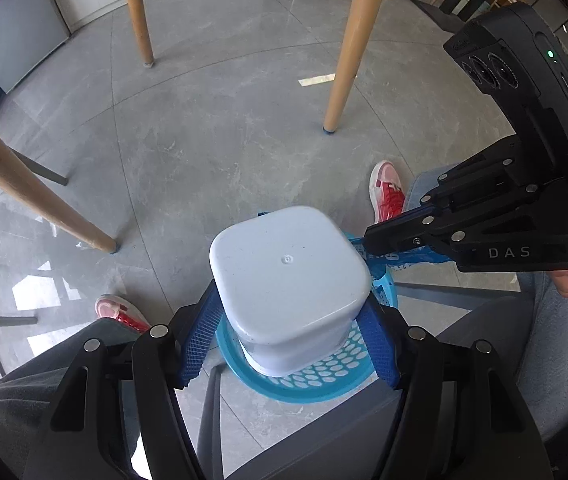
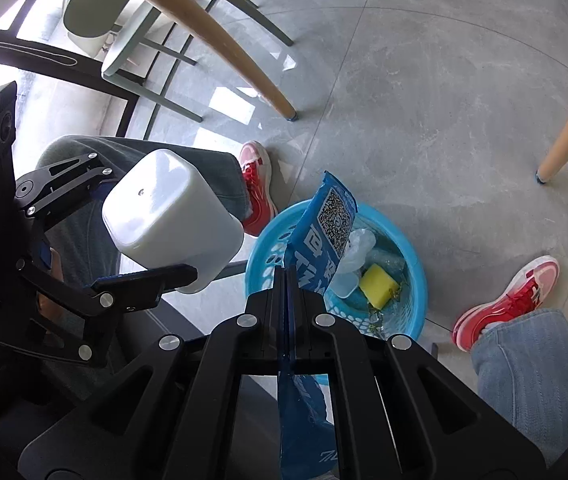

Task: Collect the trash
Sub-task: 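Lower the white cup and blue packet over the wastebasket with both tools, then open the left tool to drop the cup while the right tool releases the packet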

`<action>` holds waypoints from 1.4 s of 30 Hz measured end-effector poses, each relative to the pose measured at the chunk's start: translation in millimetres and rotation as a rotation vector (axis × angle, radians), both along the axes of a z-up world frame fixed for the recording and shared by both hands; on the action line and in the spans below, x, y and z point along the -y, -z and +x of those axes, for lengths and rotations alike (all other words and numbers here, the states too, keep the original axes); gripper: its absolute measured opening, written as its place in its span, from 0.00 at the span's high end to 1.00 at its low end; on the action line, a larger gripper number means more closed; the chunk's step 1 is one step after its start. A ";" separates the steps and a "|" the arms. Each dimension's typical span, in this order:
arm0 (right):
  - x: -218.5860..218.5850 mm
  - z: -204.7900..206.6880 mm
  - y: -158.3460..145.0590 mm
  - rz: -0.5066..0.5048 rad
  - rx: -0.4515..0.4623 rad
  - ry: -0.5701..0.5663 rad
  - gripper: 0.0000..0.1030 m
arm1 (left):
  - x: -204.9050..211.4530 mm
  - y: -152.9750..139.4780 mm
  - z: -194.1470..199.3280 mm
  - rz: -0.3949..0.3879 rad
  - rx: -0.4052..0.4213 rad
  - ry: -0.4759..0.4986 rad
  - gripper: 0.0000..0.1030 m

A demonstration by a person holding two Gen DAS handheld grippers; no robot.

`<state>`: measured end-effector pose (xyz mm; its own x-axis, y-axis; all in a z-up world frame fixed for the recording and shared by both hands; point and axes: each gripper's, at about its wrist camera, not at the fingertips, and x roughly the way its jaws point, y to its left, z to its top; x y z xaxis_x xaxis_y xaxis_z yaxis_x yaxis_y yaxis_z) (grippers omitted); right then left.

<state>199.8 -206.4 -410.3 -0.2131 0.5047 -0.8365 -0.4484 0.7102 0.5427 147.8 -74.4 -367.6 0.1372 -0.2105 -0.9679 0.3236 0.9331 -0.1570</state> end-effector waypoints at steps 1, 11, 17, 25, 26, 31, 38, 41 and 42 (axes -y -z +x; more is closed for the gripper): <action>-0.2 2.1 5.2 -0.017 -0.008 0.005 0.99 | 1.2 5.9 0.7 0.009 -0.012 0.009 0.37; -2.0 5.2 69.4 -0.160 -0.101 -0.024 0.99 | 23.7 88.7 7.8 0.159 -0.197 0.185 0.37; -6.0 -1.4 101.1 -0.217 -0.161 -0.070 0.99 | 33.5 124.2 -1.8 0.216 -0.286 0.267 0.36; -23.1 -4.9 133.7 -0.257 -0.226 -0.121 0.99 | 28.1 140.3 11.5 0.187 -0.371 0.234 0.36; -24.3 -4.2 134.9 -0.255 -0.229 -0.122 0.99 | 28.5 142.9 10.9 0.192 -0.382 0.246 0.36; -26.3 -0.3 140.5 -0.263 -0.245 -0.112 0.99 | 34.1 156.3 6.1 0.233 -0.411 0.300 0.36; -23.0 1.5 146.3 -0.288 -0.256 -0.097 0.97 | 30.3 167.6 11.3 0.308 -0.421 0.312 0.38; -20.4 3.9 144.1 -0.287 -0.248 -0.080 0.96 | 31.5 163.1 13.0 0.305 -0.412 0.311 0.37; -18.9 4.6 143.1 -0.287 -0.244 -0.074 0.95 | 31.6 161.0 13.4 0.305 -0.407 0.310 0.37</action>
<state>204.4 -187.5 -553.4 -0.4510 0.2335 -0.8614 -0.3862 0.8191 0.4242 161.3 -105.9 -528.6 -0.2810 0.1142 -0.9529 0.5578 0.8274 -0.0654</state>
